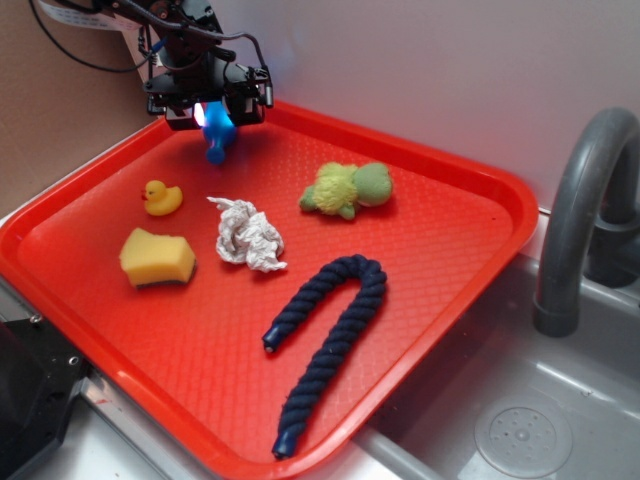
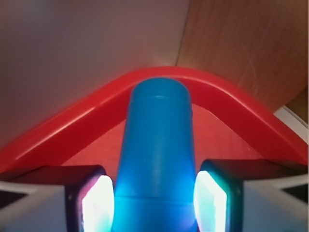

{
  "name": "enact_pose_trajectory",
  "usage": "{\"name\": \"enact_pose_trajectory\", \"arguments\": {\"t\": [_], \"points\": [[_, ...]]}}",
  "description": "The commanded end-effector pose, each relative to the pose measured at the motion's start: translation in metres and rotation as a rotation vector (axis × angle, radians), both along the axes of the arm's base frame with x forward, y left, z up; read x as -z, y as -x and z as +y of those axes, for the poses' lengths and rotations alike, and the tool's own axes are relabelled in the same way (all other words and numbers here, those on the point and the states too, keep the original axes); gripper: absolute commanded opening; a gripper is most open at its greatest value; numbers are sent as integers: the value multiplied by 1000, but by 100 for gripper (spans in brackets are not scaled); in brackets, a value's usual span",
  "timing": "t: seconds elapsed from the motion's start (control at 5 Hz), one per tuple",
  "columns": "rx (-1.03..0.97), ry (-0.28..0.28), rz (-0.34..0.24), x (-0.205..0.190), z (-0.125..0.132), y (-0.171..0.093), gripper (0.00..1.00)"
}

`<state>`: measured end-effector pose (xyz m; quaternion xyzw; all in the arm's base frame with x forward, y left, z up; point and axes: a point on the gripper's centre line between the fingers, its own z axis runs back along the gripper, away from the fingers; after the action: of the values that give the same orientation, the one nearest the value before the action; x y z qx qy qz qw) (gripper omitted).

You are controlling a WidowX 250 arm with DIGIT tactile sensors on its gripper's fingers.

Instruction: Grab the blue bottle.

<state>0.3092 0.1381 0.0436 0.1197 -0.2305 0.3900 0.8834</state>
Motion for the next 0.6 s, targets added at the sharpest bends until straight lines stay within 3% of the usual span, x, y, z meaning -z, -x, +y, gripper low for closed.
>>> {"name": "enact_pose_trajectory", "arguments": {"t": [0.0, 0.4], "points": [[66, 27, 22, -12, 1, 11, 0], [472, 95, 243, -100, -68, 43, 0]]}}
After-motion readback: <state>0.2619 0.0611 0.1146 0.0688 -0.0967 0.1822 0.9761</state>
